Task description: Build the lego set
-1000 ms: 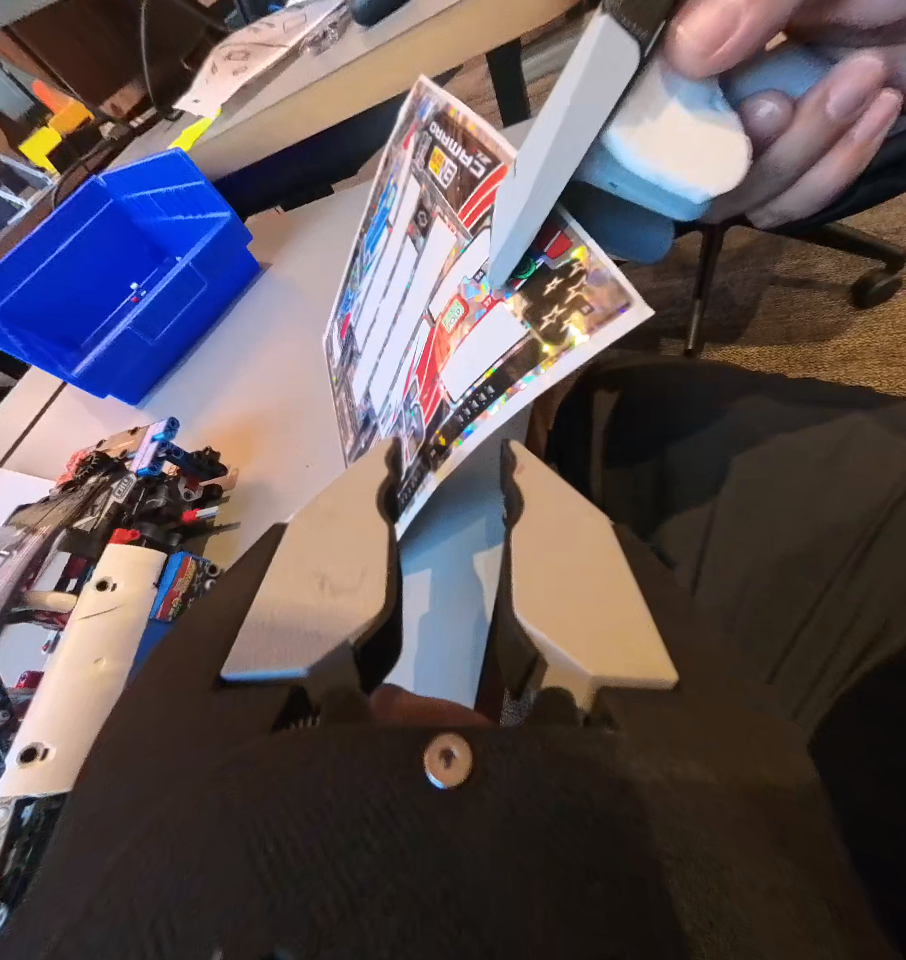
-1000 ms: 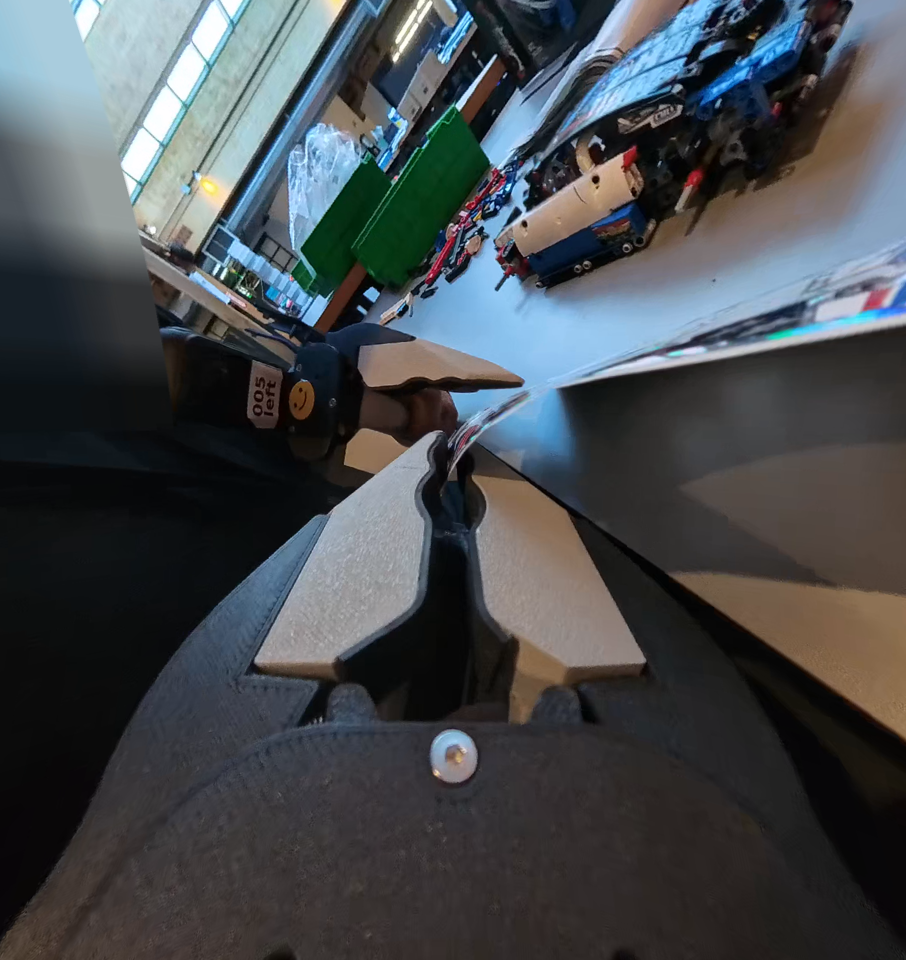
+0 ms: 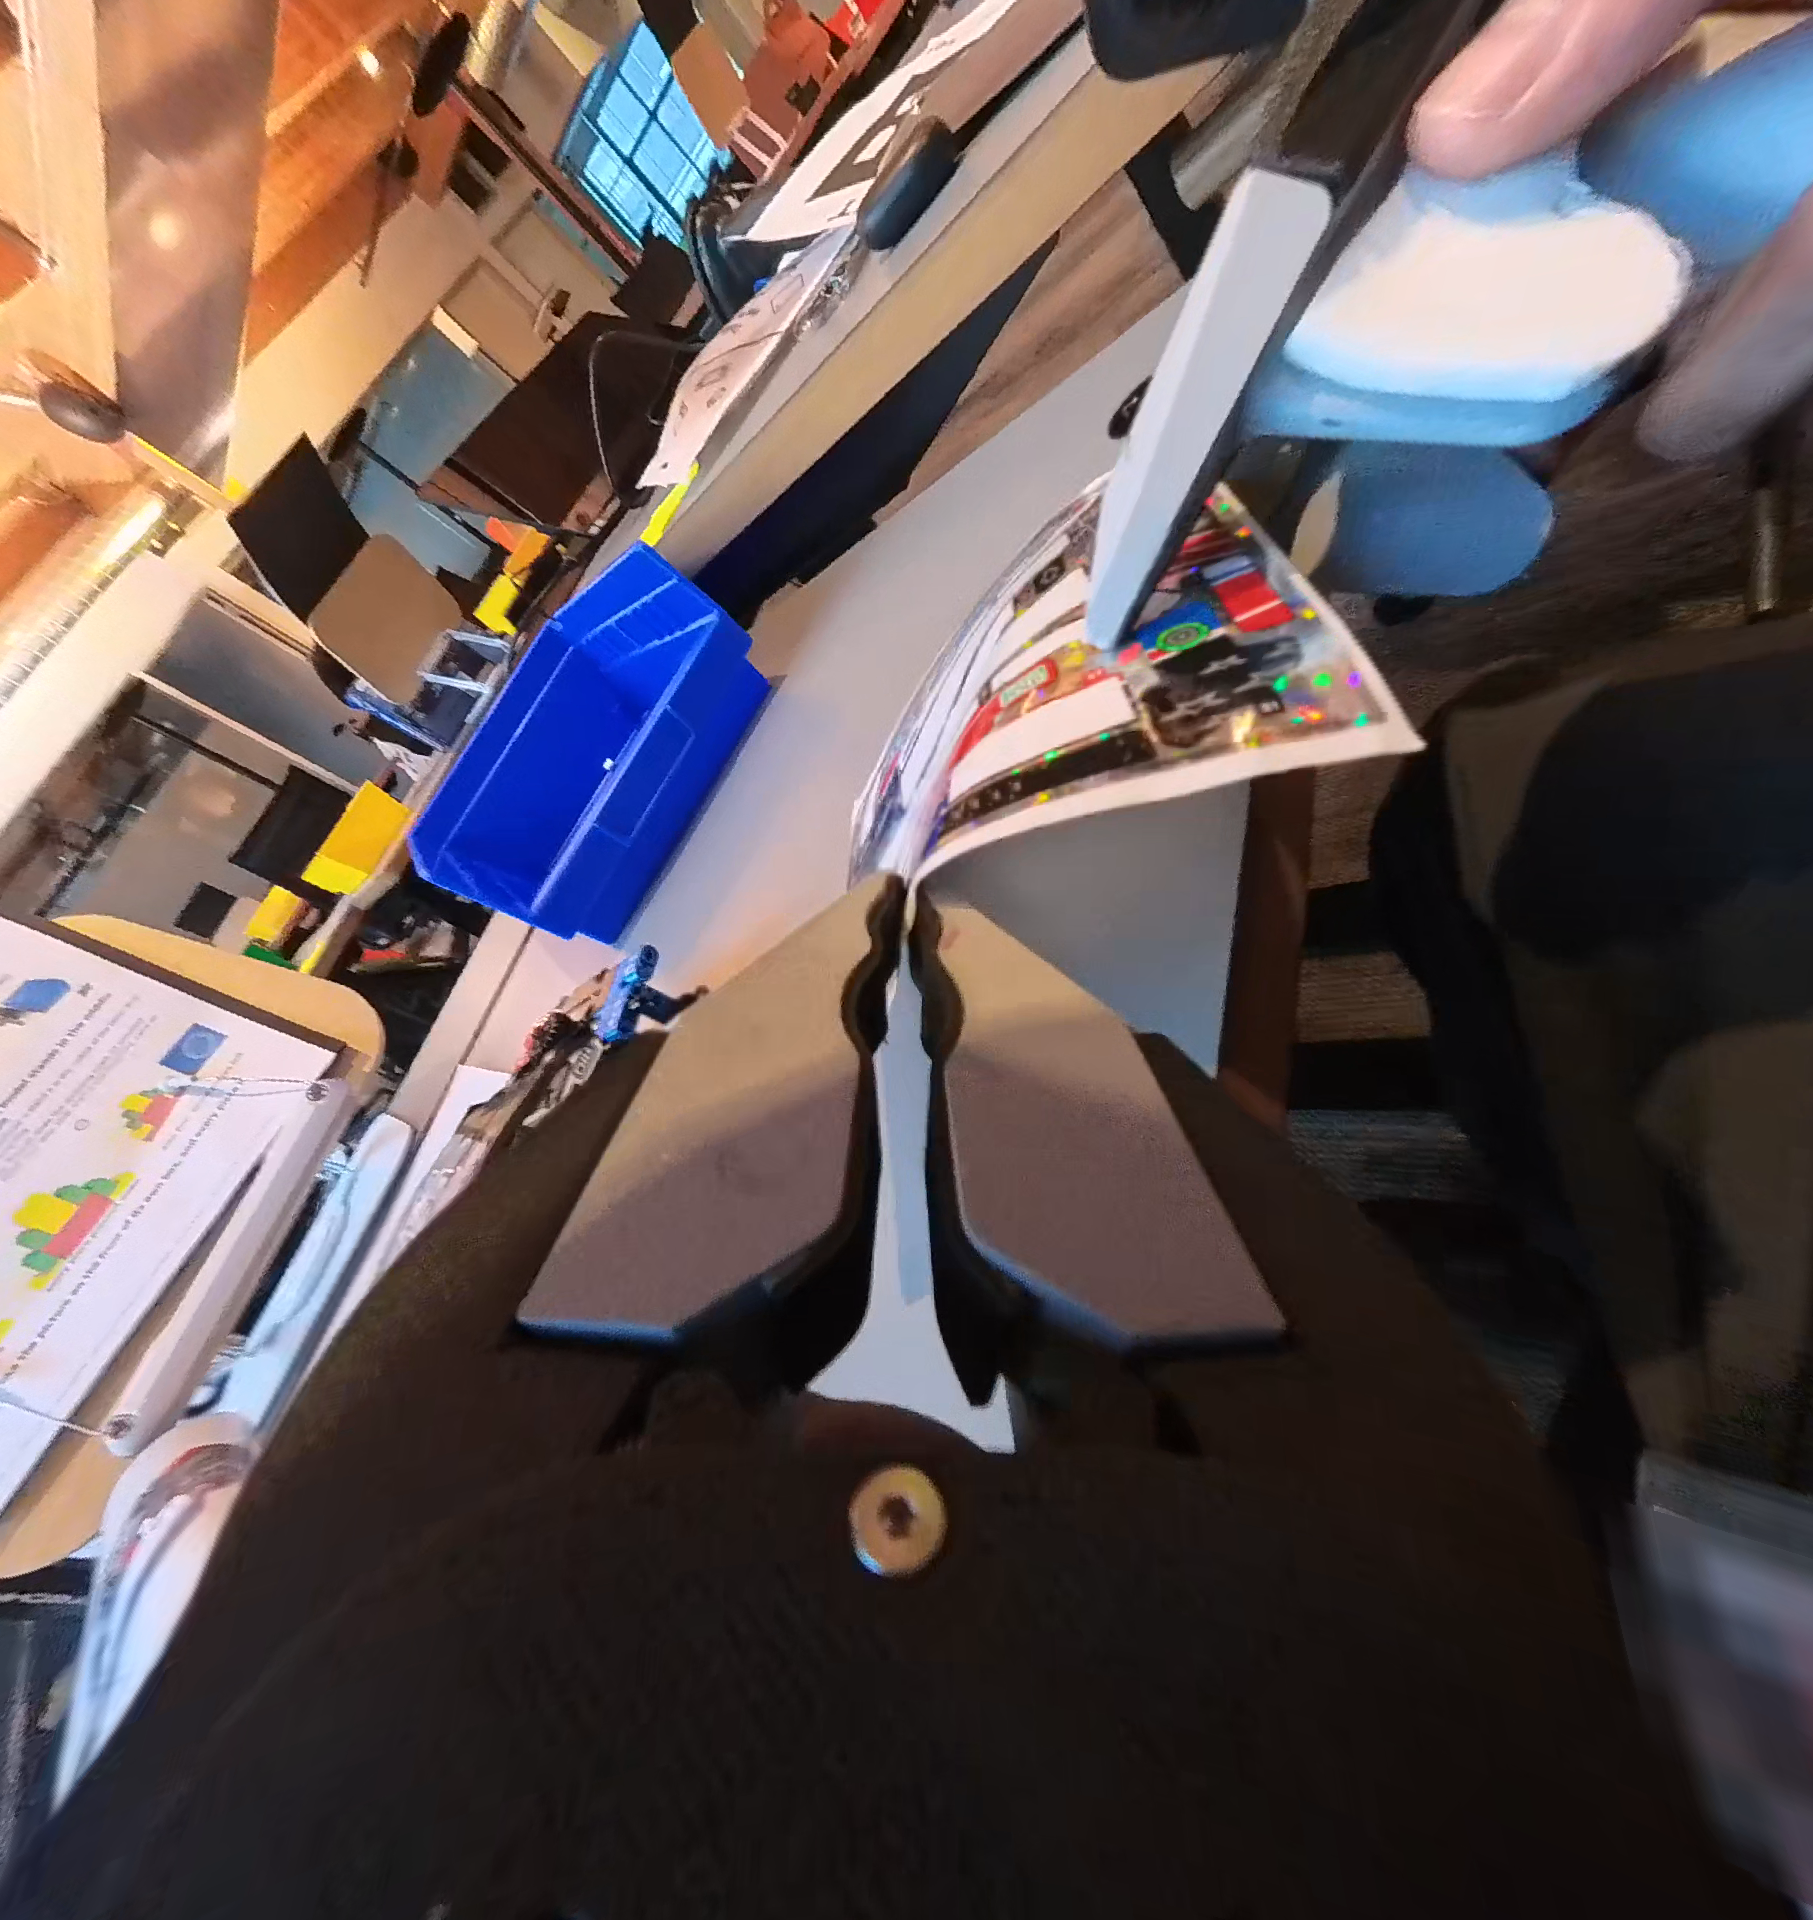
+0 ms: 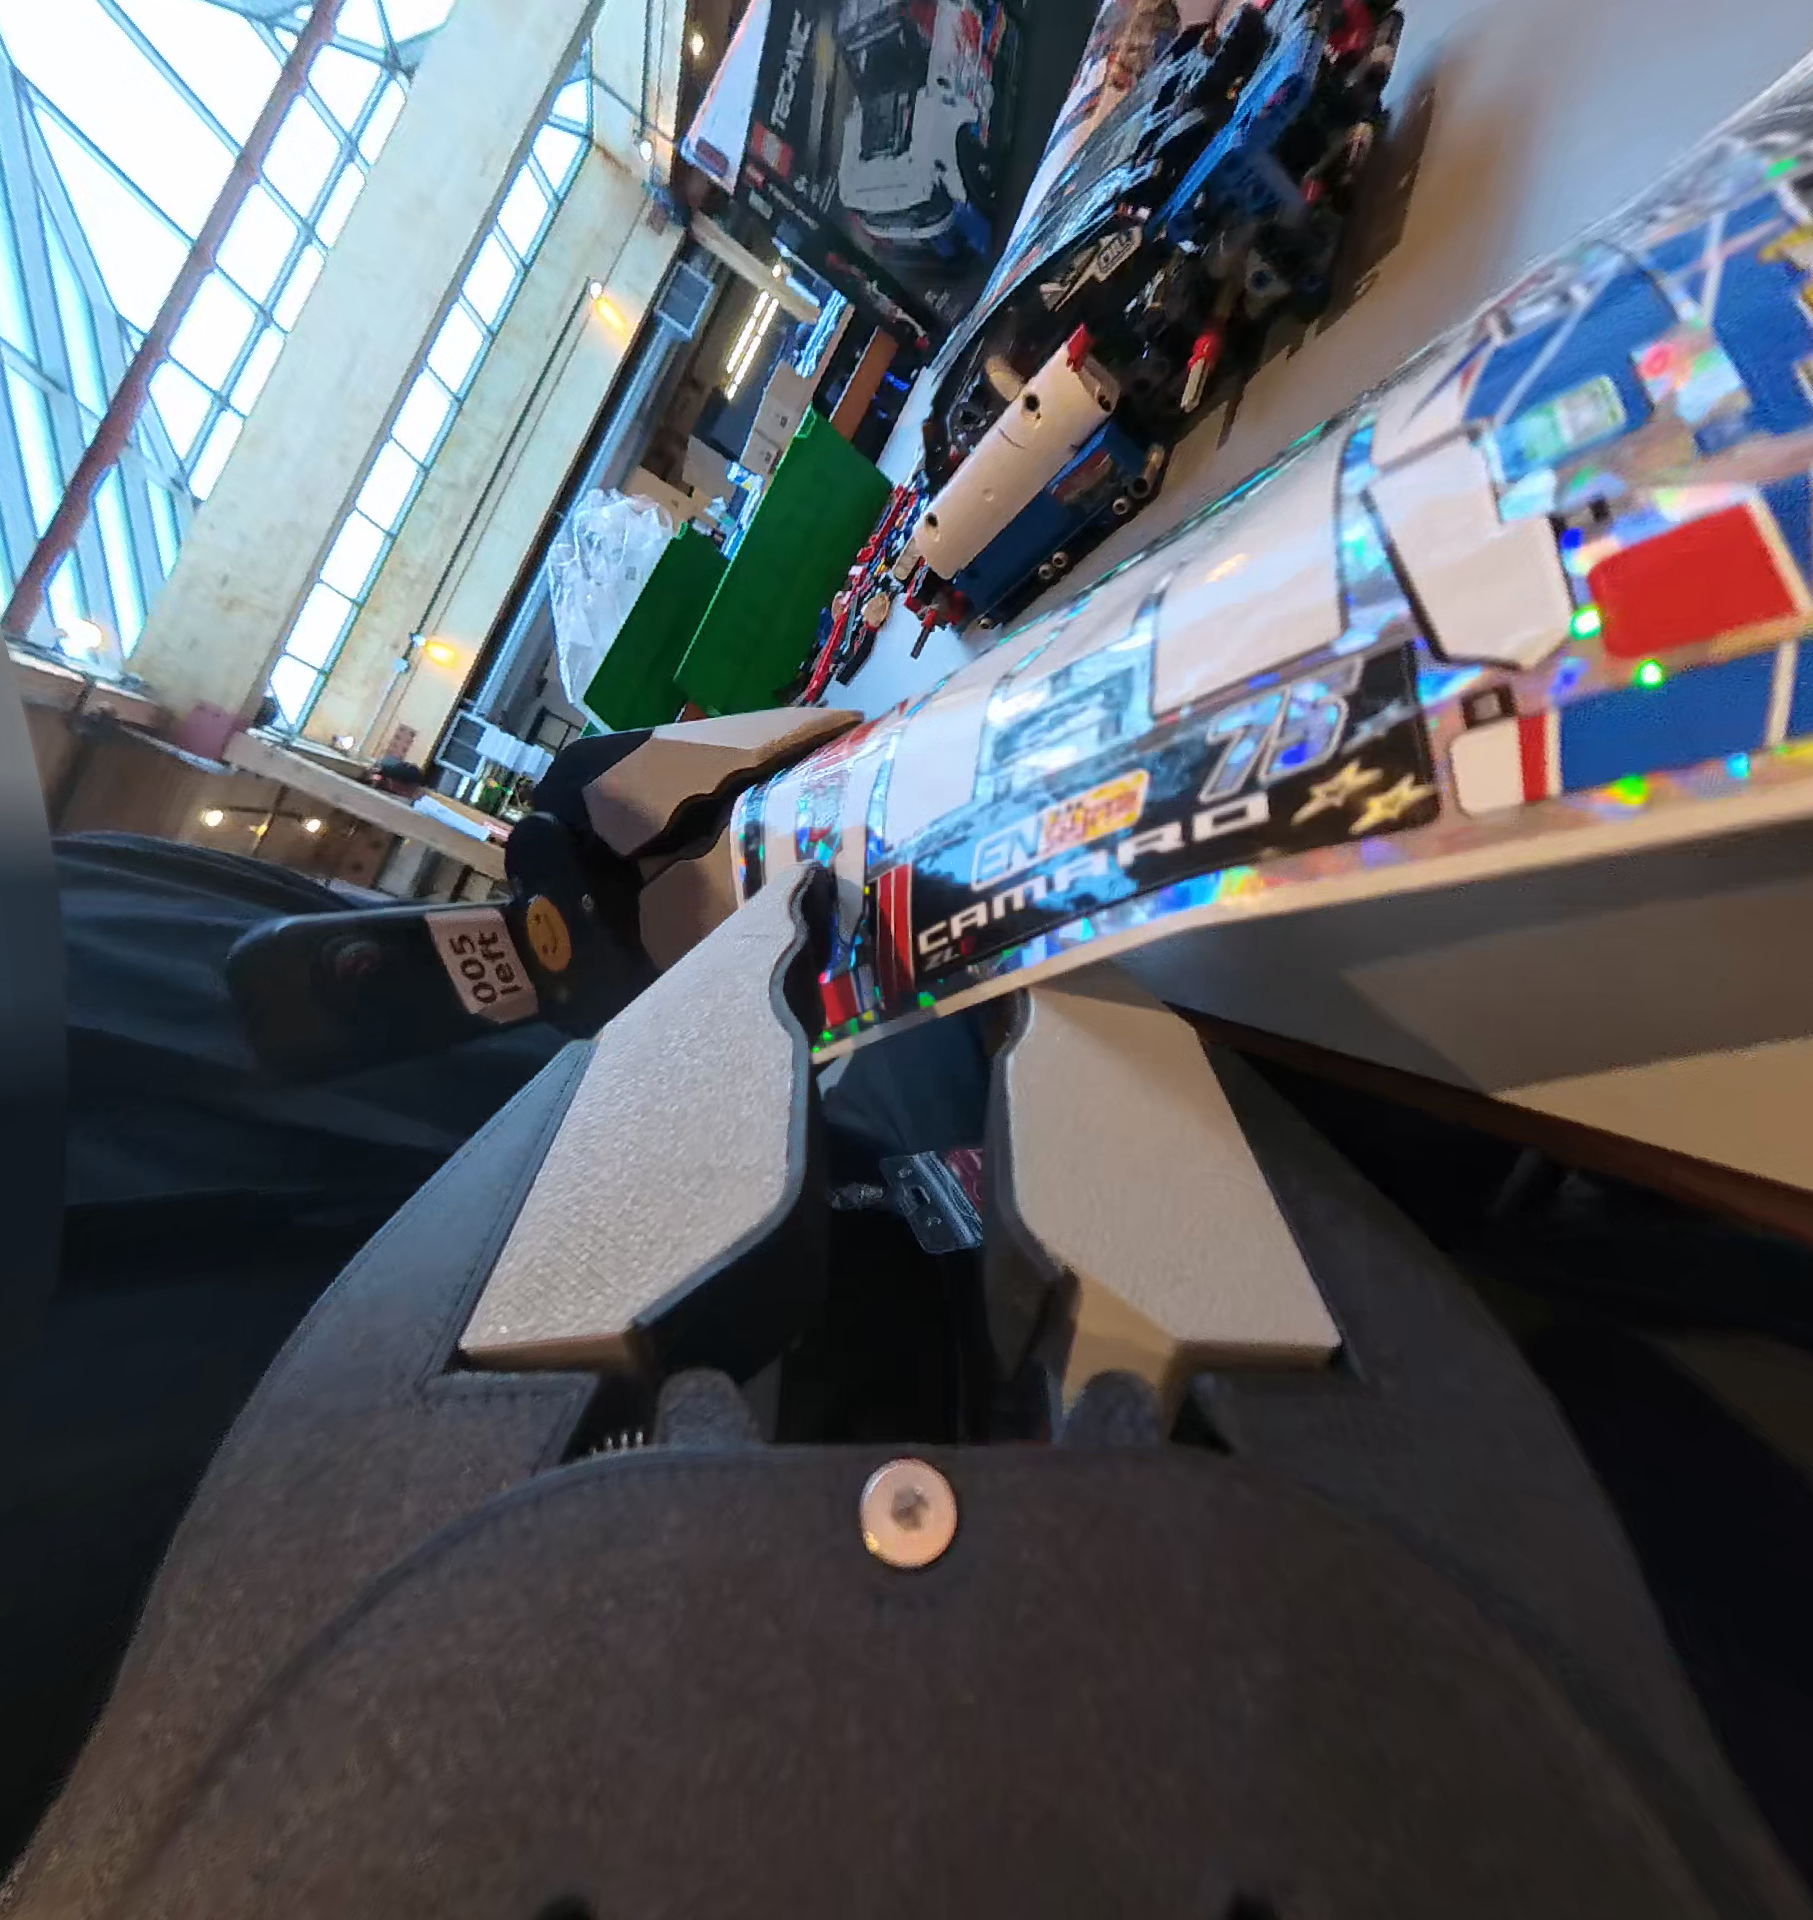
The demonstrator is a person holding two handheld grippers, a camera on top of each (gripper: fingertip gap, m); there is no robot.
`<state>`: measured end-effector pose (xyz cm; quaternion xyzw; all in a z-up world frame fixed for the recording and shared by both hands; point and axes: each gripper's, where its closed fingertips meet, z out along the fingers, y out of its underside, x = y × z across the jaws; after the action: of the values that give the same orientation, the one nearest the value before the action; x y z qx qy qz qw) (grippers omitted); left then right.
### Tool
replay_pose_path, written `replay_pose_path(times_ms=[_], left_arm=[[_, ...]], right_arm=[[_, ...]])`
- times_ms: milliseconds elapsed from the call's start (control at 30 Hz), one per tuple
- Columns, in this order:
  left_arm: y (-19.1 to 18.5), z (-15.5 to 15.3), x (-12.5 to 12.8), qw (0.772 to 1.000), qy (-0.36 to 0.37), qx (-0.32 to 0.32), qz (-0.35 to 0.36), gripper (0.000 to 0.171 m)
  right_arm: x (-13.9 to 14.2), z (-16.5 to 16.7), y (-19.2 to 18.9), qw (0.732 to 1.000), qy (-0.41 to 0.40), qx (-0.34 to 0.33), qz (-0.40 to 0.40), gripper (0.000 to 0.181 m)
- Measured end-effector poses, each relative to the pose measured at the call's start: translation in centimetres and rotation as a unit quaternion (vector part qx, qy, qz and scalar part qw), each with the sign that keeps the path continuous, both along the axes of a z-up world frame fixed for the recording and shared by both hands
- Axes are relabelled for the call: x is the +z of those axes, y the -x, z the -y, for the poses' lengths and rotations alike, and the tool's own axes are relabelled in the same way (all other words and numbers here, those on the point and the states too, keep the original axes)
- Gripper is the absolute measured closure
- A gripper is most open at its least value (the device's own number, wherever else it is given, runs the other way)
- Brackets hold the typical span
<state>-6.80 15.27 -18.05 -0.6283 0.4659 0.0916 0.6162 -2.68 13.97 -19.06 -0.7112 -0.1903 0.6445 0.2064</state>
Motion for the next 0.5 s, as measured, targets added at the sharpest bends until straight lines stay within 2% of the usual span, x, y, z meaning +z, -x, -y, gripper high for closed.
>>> replay_pose_path(times_ms=[200,300,333,400,500], left_arm=[[-0.3,0.6,0.2,0.999,-0.04,-0.01,-0.019,0.171],[-0.5,0.8,0.3,0.998,-0.053,-0.014,-0.024,0.171],[-0.6,0.8,0.3,0.998,-0.056,-0.015,-0.026,0.171],[-0.6,0.9,0.2,0.997,-0.065,-0.016,-0.033,0.171],[-0.7,1.0,-0.2,0.996,-0.072,-0.019,-0.046,0.171]], right_arm=[[0.2,-0.3,0.0,0.999,0.014,-0.025,-0.023,0.158],[1.1,-0.1,0.0,0.997,0.037,-0.019,-0.072,0.158],[1.4,0.0,0.1,0.995,0.044,-0.015,-0.086,0.16],[2.0,0.2,0.1,0.992,0.048,-0.003,-0.114,0.174],[2.6,0.3,0.0,0.987,0.061,0.003,-0.147,0.177]])
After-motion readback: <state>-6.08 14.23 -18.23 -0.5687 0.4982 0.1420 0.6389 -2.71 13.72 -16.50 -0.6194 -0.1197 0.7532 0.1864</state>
